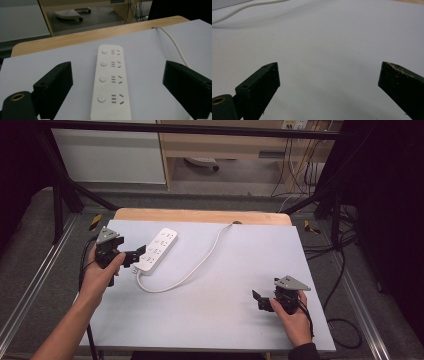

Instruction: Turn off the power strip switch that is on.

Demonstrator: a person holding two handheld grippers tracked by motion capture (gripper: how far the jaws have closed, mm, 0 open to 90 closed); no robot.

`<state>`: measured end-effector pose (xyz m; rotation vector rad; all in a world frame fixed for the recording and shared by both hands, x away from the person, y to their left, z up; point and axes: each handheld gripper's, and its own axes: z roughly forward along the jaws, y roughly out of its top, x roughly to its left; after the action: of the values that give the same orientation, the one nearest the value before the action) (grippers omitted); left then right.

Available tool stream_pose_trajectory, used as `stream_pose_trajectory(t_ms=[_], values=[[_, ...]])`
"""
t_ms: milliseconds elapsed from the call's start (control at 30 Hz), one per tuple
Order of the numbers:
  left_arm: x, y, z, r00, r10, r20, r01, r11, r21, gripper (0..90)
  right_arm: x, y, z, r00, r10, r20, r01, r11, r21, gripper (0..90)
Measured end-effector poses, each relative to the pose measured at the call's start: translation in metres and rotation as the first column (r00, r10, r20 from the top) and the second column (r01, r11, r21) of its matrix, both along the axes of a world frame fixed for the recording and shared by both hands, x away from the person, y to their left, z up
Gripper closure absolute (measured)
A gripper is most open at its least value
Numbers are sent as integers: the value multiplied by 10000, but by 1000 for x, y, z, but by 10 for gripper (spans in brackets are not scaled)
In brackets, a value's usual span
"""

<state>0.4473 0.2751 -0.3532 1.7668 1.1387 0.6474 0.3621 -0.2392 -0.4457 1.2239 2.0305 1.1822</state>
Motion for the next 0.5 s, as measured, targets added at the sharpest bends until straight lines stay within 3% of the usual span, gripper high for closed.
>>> stream_pose_trajectory(t_ms=[33, 167, 233, 300, 367, 500], values=[[9, -1, 1, 10000, 18, 67, -18, 10000, -12, 94, 0, 0, -1, 10000, 31, -87, -31, 10000, -23, 46], [25, -4, -2, 9999, 104, 77, -104, 9999, 67, 120, 0, 2, -1, 9998, 105, -173, -106, 9999, -50, 46], [36, -5, -6, 9995, 279, -143, -277, 9995, 137, 131, -1, 2, -1, 9998, 89, -188, -89, 10000, -8, 46], [49, -8, -10, 9982, 414, -437, -392, 9980, 496, 137, -2, 3, -1, 9999, 68, -146, -68, 10000, -43, 44], [53, -9, -12, 9978, 440, -500, -419, 9982, 434, 141, -2, 3, -1, 9999, 24, -143, -25, 10000, -52, 44], [63, -15, -15, 9969, 517, -593, -474, 9962, 725, 189, -4, 3, -1, 9998, -62, -164, 62, 10000, 27, 49]])
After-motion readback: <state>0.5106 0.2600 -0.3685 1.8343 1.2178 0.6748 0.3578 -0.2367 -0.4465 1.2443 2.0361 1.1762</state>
